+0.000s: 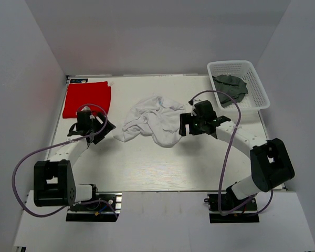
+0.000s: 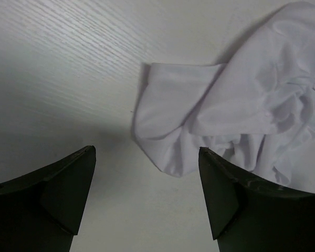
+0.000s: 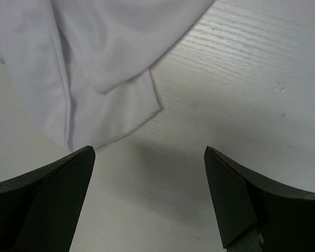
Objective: Fold and stack the t-shirts
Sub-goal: Move the tshirt to the center of the board, then flatten out the tshirt
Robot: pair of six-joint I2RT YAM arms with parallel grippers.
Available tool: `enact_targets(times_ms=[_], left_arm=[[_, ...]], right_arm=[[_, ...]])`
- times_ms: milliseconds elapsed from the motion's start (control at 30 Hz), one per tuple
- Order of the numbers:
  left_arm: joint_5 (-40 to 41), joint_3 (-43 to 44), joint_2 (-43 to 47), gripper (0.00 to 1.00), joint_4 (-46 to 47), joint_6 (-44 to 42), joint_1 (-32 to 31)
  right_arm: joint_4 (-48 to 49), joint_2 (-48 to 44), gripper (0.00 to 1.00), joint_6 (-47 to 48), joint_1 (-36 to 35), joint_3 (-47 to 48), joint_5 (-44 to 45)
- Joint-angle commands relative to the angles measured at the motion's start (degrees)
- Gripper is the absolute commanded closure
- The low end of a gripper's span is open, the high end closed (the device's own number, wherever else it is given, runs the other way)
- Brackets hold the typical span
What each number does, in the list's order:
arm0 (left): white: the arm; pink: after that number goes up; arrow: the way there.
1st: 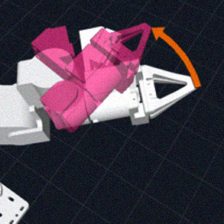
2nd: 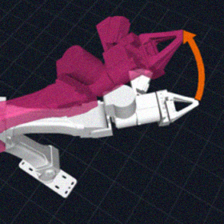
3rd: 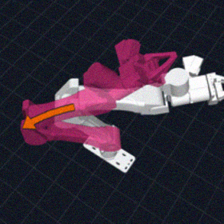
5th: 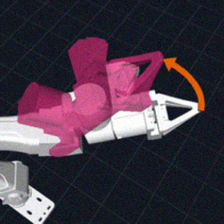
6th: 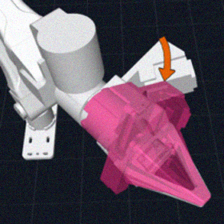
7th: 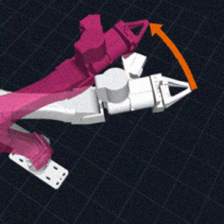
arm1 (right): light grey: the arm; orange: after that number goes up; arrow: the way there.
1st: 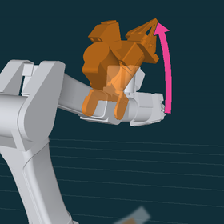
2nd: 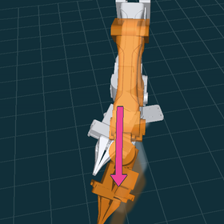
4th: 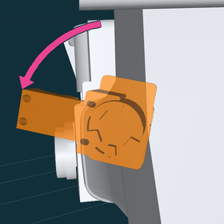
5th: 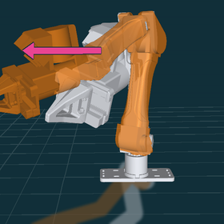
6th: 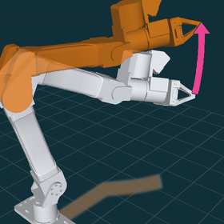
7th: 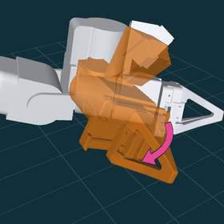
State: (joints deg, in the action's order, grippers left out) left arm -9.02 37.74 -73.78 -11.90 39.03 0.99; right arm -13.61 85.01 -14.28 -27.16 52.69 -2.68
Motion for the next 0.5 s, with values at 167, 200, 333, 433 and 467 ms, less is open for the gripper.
enact_targets(times_ms=[167,200,333,433,467], left_arm=[[3.5,5.8,-10.3,0.14,1.0,1.8,-3.0],[3.5,5.9,-11.5,0.14,1.5,1.8,-3.0],[5.4,8.4,-16.7,0.23,0.4,0.8,-5.2],[7.2,9.7,-19.8,0.39,-0.2,0.8,-6.4],[7.8,9.7,-20.5,0.47,-0.7,0.8,-6.4]], right_arm=[[4.0,5.9,0.1,-3.0,-2.2,5.8,9.1],[3.5,7.3,0.1,-3.3,-2.3,7.8,9.4],[5.5,12.6,0.1,-3.9,-2.3,12.9,13.9],[5.2,17.9,0.1,-1.8,-2.0,20.2,16.2],[5.4,19.0,0.1,0.7,-2.0,21.3,16.7]])
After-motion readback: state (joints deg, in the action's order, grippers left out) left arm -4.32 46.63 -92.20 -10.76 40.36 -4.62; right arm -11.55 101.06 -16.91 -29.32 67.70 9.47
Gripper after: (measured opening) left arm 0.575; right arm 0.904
